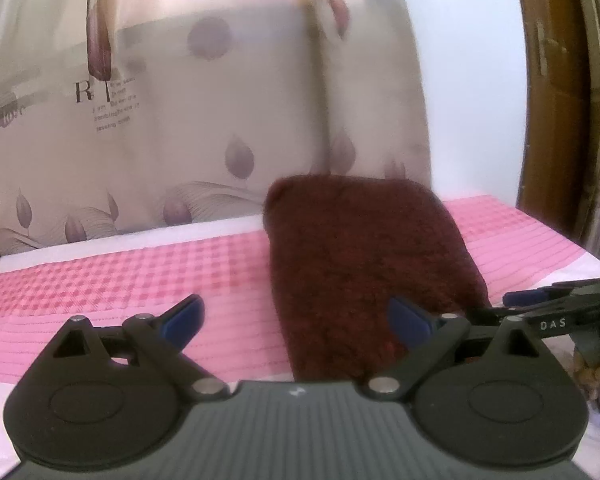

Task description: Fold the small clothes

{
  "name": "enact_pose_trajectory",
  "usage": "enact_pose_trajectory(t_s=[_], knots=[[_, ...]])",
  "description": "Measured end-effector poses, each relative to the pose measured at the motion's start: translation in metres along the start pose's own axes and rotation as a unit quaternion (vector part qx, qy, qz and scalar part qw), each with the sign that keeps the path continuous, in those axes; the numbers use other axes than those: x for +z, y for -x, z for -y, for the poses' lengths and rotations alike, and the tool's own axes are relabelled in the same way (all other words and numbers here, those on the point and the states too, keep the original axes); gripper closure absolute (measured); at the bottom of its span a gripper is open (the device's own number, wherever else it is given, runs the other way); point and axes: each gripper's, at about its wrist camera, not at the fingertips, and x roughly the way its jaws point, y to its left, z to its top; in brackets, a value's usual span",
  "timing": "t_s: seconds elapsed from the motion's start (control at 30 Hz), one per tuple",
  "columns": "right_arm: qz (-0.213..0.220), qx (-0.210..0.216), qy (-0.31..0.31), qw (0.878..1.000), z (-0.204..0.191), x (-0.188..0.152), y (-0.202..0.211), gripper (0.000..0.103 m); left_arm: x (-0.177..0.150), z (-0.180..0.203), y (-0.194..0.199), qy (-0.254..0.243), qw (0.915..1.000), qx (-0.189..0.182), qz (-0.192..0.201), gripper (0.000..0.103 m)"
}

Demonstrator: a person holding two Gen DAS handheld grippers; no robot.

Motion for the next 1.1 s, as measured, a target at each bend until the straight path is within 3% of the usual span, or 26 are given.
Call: enact_pose_trajectory(t_s=[0.8,1.1], knots=[[0.004,-0.009,-0.008,1.000,0.003,0.001,-0.003,0.001,0.013,-0.012,-0.059,0.018,0.9984,0.005,-0.053,0.004],[0.022,0.027,-0.039,0.999,0.014,0.010,0.004,0.000,0.022,-0.028,-0.085,0.048,0.9957,-0.048,-0.063,0.000]])
